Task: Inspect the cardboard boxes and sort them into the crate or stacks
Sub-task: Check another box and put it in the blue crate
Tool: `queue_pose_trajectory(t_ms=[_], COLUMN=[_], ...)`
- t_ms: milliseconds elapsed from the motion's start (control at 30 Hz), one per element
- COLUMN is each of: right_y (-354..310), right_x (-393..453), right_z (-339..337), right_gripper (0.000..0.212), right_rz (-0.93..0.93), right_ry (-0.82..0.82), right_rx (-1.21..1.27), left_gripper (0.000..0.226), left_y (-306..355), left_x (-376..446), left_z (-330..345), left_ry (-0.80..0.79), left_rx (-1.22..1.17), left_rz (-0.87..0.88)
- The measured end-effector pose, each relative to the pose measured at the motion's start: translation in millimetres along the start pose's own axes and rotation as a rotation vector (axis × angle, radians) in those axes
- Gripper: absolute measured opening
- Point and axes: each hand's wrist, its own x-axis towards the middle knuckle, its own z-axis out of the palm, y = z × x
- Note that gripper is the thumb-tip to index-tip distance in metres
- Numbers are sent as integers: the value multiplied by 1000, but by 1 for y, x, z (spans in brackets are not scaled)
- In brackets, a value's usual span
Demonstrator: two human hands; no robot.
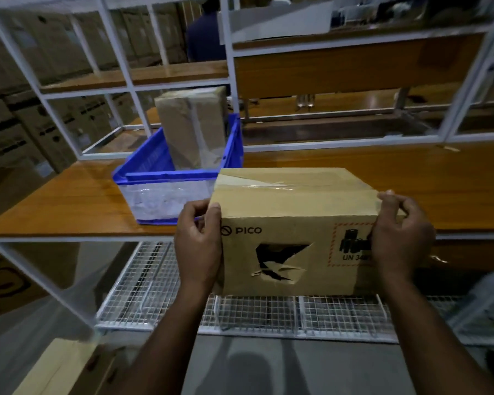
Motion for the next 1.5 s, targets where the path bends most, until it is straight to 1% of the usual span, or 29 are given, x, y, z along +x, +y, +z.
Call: queue_pose_trajectory(t_ms=[67, 167, 300, 400, 533, 633, 700, 733, 800, 867, 900, 967, 1033, 1067, 1100, 1167, 1267, 1367, 1467, 1500], right_y=[10, 25, 44, 54, 58, 61, 66, 68, 69, 63, 58, 45, 34, 32, 32, 38, 44, 47, 51, 52], right_x=[16, 39, 63, 74, 85, 96, 100, 101, 105, 112, 115, 118, 113, 108, 104, 101, 105, 111, 120, 124], right_z=[1, 12, 40, 67, 100, 119, 129, 134, 143, 153, 160, 176, 191, 195, 197, 197, 195, 194, 187, 184], right_gripper=[43, 44, 50, 55, 59, 55, 54, 53, 48, 37, 33, 26, 14, 9, 6, 8, 10, 10, 10, 10], right_rz=[-3, 21, 44, 79, 106, 113, 98, 93, 48, -100, -178, -265, -262, -259, -272, -316, -364, -361, -349, -354], right_ry=[5, -31, -189, -285, -295, -299, -341, -363, -380, -365, -364, -424, -513, -538, -542, -523, -521, -530, -542, -555], right_rx=[-31, -94, -166, -201, -228, -277, -340, -386, -514, -672, -714, -711, -680, -672, -660, -629, -602, -591, -576, -576], left_gripper=[20, 28, 27, 33, 38, 44, 50, 54, 63, 70, 71, 66, 56, 52, 49, 49, 53, 59, 77, 79], left_y=[-5, -17, -41, -59, -77, -89, -96, -98, -99, -94, -91, -82, -75, -74, -75, -78, -81, -76, -69, -67], left_x=[12, 39, 81, 113, 151, 170, 179, 182, 186, 190, 194, 201, 198, 194, 188, 180, 178, 170, 155, 153], left_z=[21, 48, 82, 103, 122, 133, 140, 143, 149, 154, 158, 169, 178, 181, 183, 186, 189, 191, 191, 191], left_ry=[-64, -159, -240, -263, -340, -412, -458, -475, -467, -435, -446, -544, -691, -741, -762, -760, -785, -793, -794, -783], left_rx=[-13, 14, 55, 102, 118, 148, 205, 259, 389, 489, 506, 501, 494, 505, 542, 646, 704, 749, 782, 781], left_rz=[-33, -51, -68, -81, -101, -109, -119, -107, -15, 160, 244, 356, 409, 424, 450, 519, 510, 488, 480, 466])
